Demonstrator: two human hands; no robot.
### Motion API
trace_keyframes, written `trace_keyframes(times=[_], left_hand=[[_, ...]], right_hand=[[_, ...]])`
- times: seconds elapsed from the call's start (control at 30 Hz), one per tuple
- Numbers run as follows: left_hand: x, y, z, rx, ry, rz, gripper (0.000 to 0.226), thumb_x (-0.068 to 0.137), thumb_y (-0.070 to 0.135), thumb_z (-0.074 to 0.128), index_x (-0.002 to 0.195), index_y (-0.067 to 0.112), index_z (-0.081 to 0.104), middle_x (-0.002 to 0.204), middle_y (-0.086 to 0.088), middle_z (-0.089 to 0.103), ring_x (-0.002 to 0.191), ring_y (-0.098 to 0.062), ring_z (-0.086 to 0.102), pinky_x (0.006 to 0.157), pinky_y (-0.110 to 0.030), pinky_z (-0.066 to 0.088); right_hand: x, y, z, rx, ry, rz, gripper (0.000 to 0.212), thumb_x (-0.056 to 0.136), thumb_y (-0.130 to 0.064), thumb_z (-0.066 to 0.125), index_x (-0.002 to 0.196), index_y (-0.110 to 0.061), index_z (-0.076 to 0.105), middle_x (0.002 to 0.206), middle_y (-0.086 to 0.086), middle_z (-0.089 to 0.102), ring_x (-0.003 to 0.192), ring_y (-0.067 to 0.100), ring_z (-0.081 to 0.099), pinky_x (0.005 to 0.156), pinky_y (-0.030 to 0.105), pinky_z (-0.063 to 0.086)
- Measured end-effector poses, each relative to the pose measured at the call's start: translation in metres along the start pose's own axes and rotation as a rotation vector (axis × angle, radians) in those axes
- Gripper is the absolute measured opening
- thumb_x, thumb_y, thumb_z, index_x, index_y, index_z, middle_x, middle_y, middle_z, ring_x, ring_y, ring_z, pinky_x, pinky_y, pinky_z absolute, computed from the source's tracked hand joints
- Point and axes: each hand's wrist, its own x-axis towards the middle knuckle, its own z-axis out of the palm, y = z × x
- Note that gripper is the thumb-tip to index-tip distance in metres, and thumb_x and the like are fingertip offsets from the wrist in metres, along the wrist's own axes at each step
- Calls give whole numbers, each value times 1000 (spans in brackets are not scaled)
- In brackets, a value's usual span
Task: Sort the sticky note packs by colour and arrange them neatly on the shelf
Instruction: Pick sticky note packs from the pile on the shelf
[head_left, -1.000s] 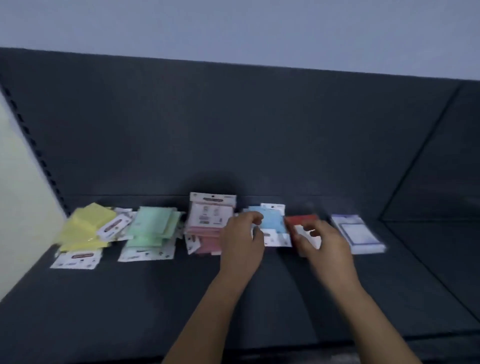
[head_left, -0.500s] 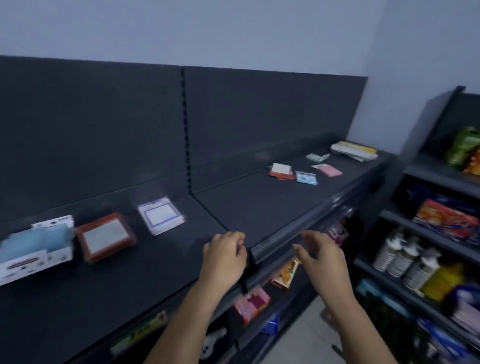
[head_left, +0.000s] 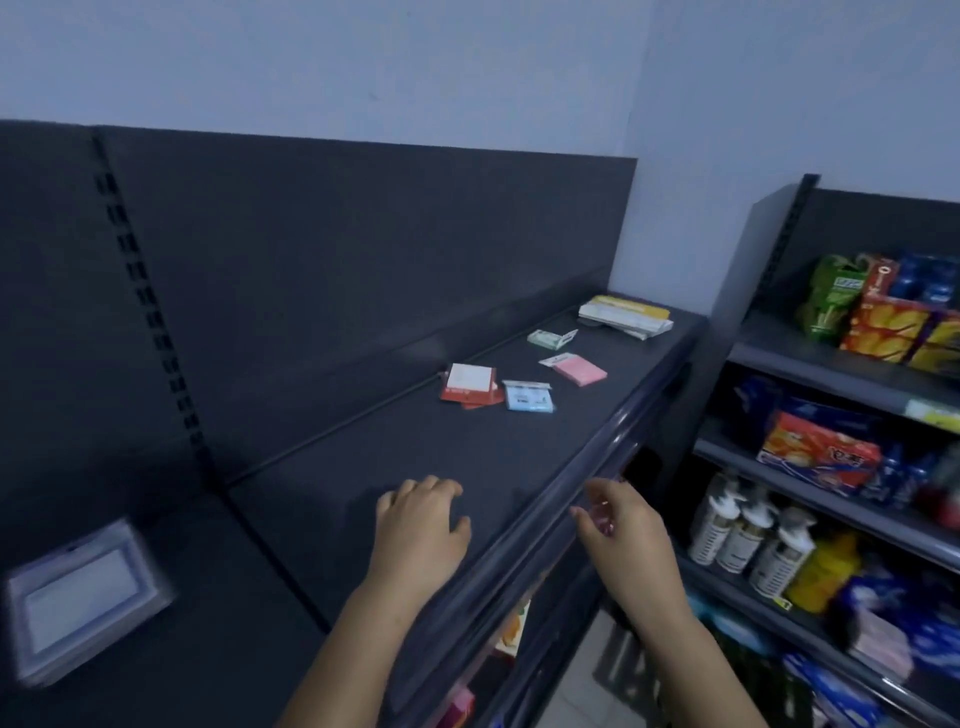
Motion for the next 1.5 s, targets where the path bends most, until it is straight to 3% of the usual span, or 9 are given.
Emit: trace_keyframes(times=[0.43, 0.6, 0.77, 0.97, 1.13, 1.27, 1.4, 1.5], left_hand=[[167, -15, 36, -78, -30, -164, 35, 92, 32, 51, 126, 21, 51, 128, 7, 53, 120, -13, 46, 101, -32, 31], [212, -15, 53, -85, -17, -271, 43, 91, 31, 51, 131, 17, 45, 134, 2, 47, 125, -19, 42, 100, -36, 32], [251, -14, 69, -49, -54, -359, 49, 87, 35, 57, 130, 19, 39, 134, 0, 41, 124, -20, 38, 97, -34, 33], [289, -6, 89, 54, -49, -465, 76, 78, 47, 63, 139, 20, 26, 138, 1, 35, 128, -21, 31, 102, -34, 26], [306, 0, 101, -3, 51, -546, 78, 76, 46, 66, 139, 23, 28, 130, 1, 41, 123, -20, 37, 102, -34, 28], [311, -3, 107, -23, 126, -559, 75, 71, 44, 73, 134, 21, 39, 126, 1, 47, 117, -20, 43, 96, -30, 35], [305, -6, 106, -123, 131, -516, 75, 71, 35, 77, 134, 22, 37, 127, 1, 47, 118, -18, 42, 95, -23, 33], [295, -10, 100, -50, 89, -435, 75, 74, 36, 73, 136, 24, 34, 131, 2, 47, 121, -18, 43, 101, -25, 31]], right_hand=[[160, 34, 56, -62, -154, 19, 32, 88, -24, 61, 117, -11, 60, 115, 1, 61, 109, 17, 54, 90, 21, 37], [221, 42, 76, -61, -212, -28, 38, 88, -25, 60, 124, -12, 57, 123, 2, 58, 116, 21, 50, 101, 35, 38], [293, 42, 107, -75, -353, -159, 40, 86, -25, 61, 123, -14, 57, 121, 5, 57, 112, 24, 51, 96, 35, 39], [367, 47, 148, -129, -569, -323, 47, 84, -34, 64, 126, -17, 53, 114, 4, 55, 110, 24, 51, 91, 34, 43], [396, 48, 183, -172, -785, -381, 79, 81, -44, 64, 144, -14, 26, 143, 6, 36, 130, 26, 32, 104, 36, 29], [401, 44, 199, -228, -828, -412, 77, 72, -53, 67, 135, -21, 35, 134, 2, 43, 125, 26, 32, 96, 37, 30], [415, 39, 198, -329, -868, -427, 85, 68, -53, 71, 137, -23, 32, 137, 5, 36, 128, 28, 29, 101, 38, 27], [418, 36, 198, -392, -933, -400, 95, 64, -57, 73, 140, -24, 27, 141, 8, 33, 131, 29, 26, 104, 40, 24]])
